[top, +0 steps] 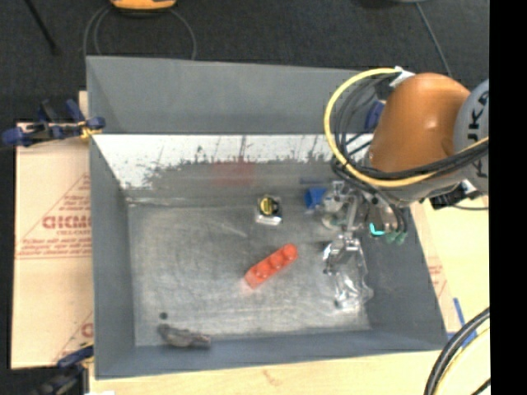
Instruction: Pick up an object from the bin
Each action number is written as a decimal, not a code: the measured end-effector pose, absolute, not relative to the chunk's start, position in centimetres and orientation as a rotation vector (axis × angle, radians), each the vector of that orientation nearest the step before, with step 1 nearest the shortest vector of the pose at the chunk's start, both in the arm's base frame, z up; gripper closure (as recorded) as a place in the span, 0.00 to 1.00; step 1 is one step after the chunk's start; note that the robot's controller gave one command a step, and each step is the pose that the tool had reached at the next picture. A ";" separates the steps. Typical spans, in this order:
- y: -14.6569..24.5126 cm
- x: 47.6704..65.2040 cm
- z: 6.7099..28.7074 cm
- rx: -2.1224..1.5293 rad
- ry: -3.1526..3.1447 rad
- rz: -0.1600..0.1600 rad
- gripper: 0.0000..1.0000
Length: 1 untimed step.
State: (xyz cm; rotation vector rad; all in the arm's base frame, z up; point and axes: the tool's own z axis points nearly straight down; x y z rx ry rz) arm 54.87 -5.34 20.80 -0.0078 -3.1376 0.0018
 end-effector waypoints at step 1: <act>0.9 58.4 7.3 0.544 -3.101 0.005 0.00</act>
Offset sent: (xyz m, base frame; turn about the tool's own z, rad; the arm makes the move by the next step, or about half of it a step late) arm 0.0325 0.0641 -0.1380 -0.3545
